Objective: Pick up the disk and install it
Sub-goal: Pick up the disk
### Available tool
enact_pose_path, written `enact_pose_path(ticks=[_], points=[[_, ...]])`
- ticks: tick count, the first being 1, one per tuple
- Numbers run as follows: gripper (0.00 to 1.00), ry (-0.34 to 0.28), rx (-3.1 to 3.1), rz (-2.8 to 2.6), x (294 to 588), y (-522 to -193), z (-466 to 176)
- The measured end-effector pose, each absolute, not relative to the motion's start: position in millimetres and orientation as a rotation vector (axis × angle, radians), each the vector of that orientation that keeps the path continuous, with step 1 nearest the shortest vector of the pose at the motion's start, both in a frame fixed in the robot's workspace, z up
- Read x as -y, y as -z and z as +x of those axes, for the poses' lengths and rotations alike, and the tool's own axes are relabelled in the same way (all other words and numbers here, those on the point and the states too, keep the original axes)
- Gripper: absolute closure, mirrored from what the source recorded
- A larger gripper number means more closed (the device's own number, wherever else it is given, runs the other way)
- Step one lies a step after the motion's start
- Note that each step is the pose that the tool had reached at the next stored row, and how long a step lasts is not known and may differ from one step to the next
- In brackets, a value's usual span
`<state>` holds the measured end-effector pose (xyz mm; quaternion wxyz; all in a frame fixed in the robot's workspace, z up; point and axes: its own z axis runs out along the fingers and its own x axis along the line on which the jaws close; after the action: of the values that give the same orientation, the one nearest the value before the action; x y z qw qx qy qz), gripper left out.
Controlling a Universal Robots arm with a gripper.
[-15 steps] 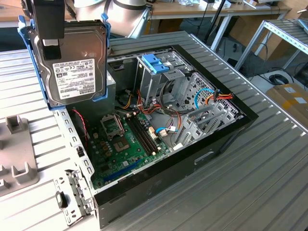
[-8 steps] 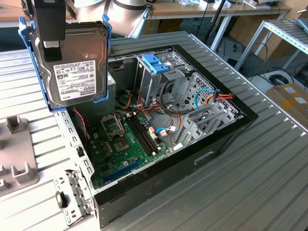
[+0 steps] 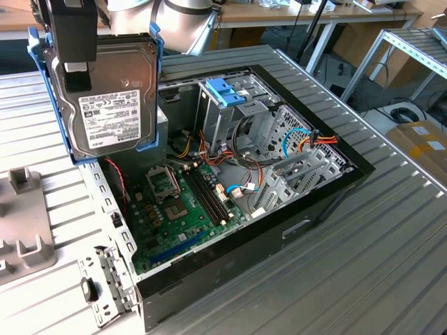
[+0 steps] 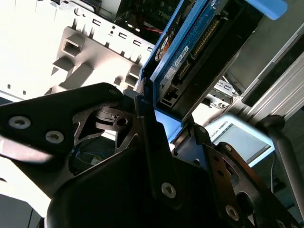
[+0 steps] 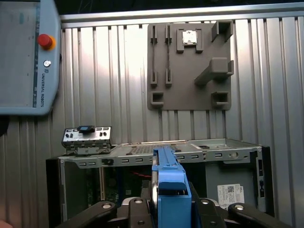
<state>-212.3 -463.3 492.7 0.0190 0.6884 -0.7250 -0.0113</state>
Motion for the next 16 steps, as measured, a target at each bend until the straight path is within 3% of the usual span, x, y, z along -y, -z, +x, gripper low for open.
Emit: enact_pose_path(ticks=[16], points=[[0.63,0.035,2.251,2.137,474.4,-492.0,-212.3]])
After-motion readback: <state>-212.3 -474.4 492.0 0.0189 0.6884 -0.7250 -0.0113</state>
